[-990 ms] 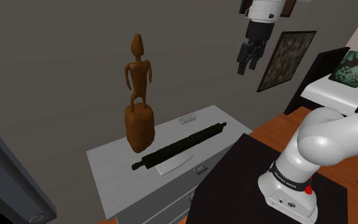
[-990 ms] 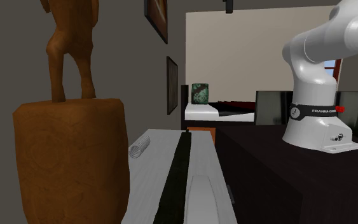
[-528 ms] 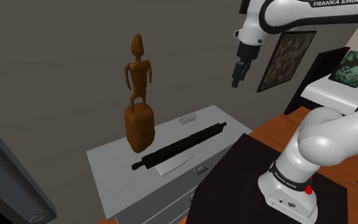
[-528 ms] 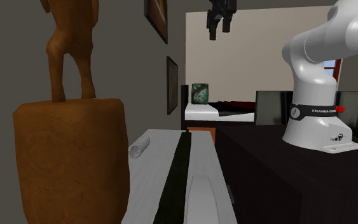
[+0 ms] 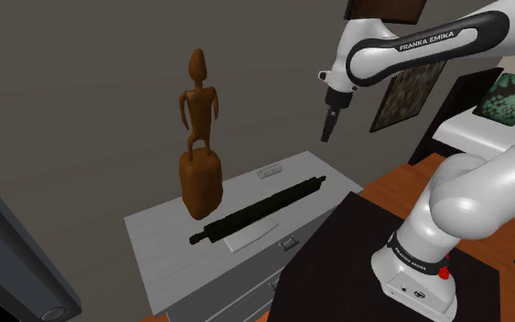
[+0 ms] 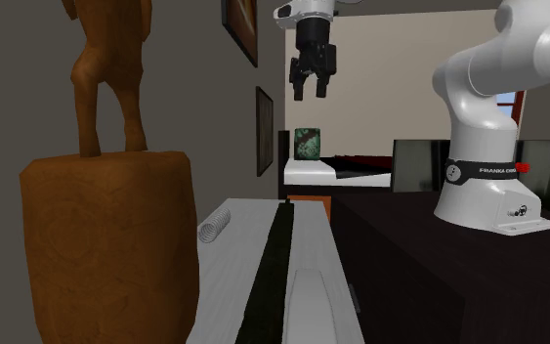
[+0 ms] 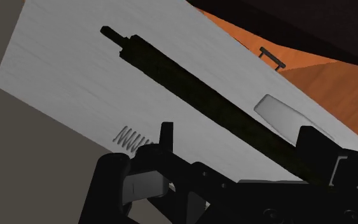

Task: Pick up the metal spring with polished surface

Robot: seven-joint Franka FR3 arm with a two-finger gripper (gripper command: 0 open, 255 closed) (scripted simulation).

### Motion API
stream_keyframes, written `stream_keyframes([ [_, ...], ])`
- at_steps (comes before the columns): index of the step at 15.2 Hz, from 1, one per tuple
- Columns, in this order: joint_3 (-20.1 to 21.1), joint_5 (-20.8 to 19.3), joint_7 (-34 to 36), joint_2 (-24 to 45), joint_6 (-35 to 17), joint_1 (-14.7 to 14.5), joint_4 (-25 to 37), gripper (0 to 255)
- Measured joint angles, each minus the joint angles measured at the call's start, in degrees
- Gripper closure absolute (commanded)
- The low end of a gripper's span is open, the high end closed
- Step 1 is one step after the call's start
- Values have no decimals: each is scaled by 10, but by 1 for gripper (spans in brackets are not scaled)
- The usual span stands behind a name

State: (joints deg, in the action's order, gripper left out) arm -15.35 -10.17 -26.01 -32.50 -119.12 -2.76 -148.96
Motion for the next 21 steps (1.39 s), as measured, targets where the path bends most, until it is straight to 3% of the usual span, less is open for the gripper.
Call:
stream_keyframes([
  [5, -51, 0, -102, 100, -110, -24, 7, 0],
  [9, -91, 31, -201, 202, -202, -51, 25, 0],
  [11, -106, 62, -258, 252, -240, -65, 39, 0],
  [15, -113, 161, -396, 364, -305, -79, 84, 0],
  [18, -87, 236, -495, 440, -331, -64, 131, 0],
  [21, -46, 295, -584, 513, -354, -32, 180, 0],
])
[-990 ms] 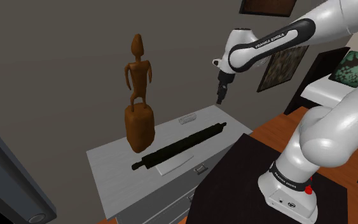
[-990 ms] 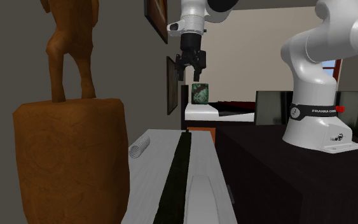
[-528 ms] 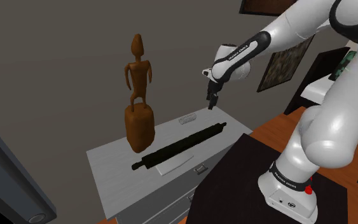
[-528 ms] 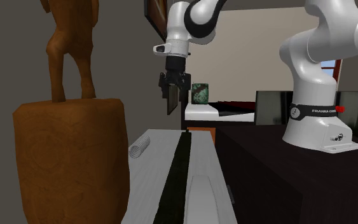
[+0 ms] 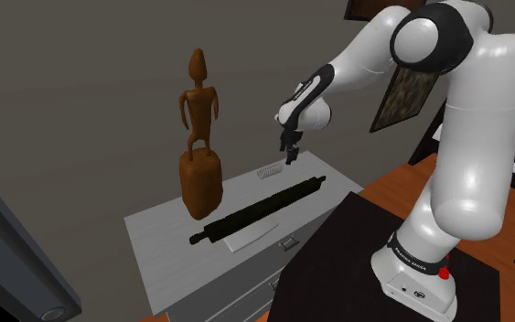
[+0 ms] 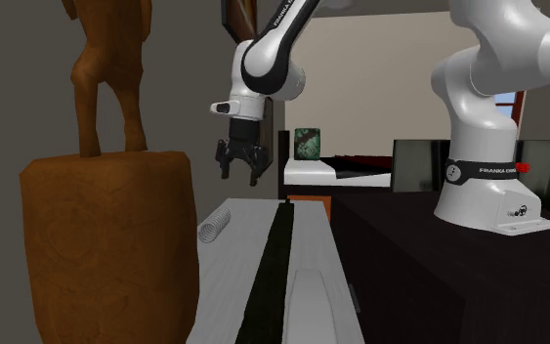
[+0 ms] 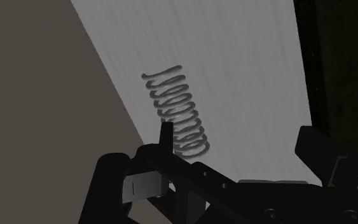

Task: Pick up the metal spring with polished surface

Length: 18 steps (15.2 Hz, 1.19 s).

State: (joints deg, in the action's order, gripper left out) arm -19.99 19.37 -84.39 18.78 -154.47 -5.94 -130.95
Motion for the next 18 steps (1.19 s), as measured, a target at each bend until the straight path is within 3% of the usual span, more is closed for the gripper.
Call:
stream_keyframes([
  [6, 79, 51, -123, 130, -31, 61, 110, 0],
  [15, 117, 72, -162, 206, -69, 91, 152, 0],
  [16, 118, 73, -163, 209, -71, 92, 153, 255],
  [18, 119, 74, -164, 210, -73, 92, 153, 255],
])
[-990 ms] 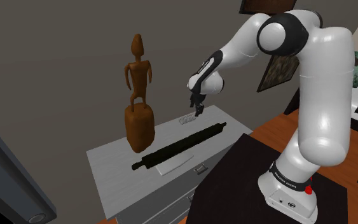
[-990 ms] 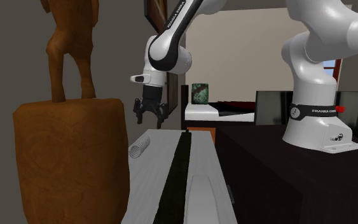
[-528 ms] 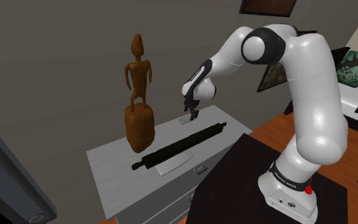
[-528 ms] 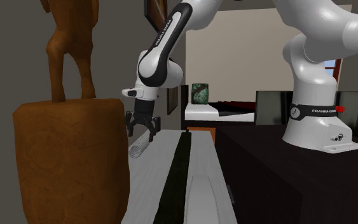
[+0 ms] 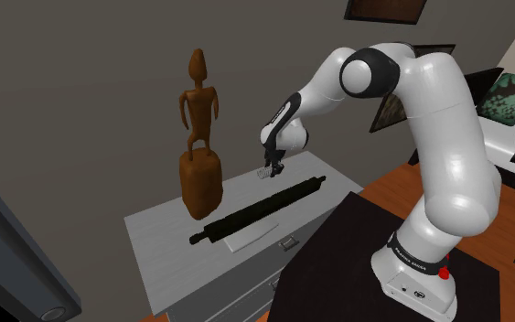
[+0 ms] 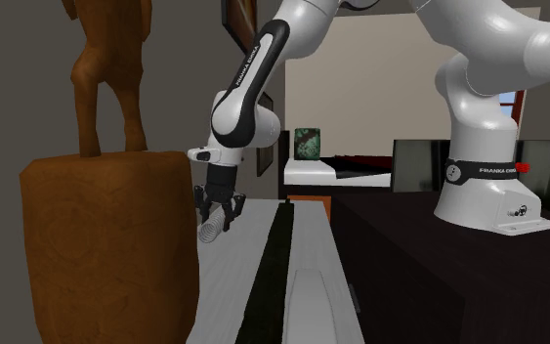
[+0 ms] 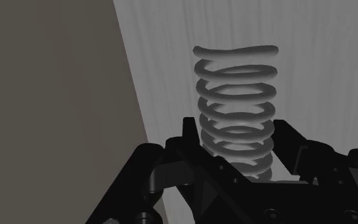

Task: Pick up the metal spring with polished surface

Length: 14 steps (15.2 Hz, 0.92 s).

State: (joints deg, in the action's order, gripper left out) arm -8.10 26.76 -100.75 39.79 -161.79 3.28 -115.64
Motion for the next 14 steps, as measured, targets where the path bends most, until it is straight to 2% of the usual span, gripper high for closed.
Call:
stream_keyframes([
  [8, 0, 0, 0, 0, 0, 0, 1, 255],
  [14, -17, -12, 13, -37, 24, -14, -14, 255],
])
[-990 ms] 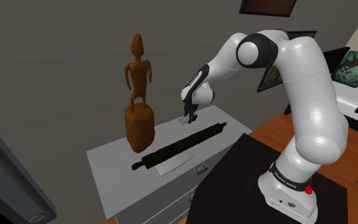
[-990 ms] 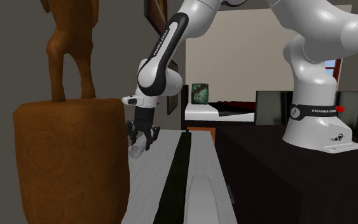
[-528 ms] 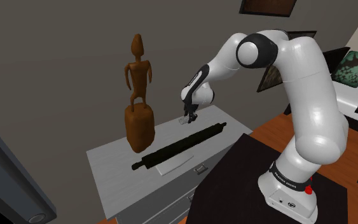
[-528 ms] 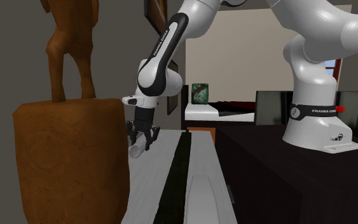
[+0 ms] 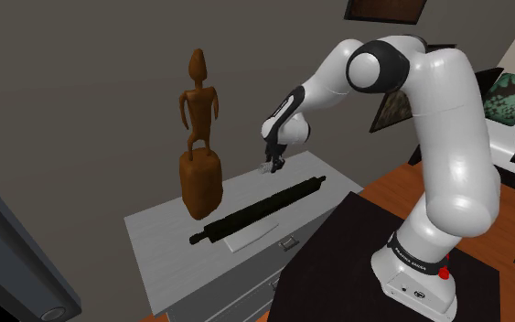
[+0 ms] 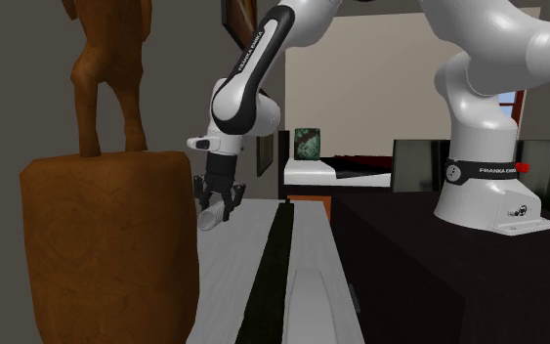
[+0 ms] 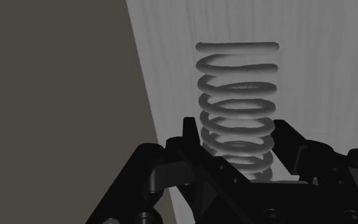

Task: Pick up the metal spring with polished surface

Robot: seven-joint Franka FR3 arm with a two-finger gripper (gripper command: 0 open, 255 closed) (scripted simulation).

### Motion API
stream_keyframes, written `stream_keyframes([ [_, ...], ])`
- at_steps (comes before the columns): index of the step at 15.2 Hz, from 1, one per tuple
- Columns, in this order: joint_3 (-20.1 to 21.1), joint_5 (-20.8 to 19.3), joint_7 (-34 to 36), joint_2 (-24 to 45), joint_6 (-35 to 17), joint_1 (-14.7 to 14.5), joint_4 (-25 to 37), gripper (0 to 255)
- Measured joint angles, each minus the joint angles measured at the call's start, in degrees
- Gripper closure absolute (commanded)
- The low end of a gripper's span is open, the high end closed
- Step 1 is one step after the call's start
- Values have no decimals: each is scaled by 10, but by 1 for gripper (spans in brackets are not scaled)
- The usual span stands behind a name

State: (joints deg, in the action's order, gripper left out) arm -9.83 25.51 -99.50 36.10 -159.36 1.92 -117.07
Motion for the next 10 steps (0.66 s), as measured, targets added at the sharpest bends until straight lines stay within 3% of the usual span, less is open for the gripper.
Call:
stream_keyframes([
  [10, -31, -29, 27, -64, 47, -25, -18, 255],
])
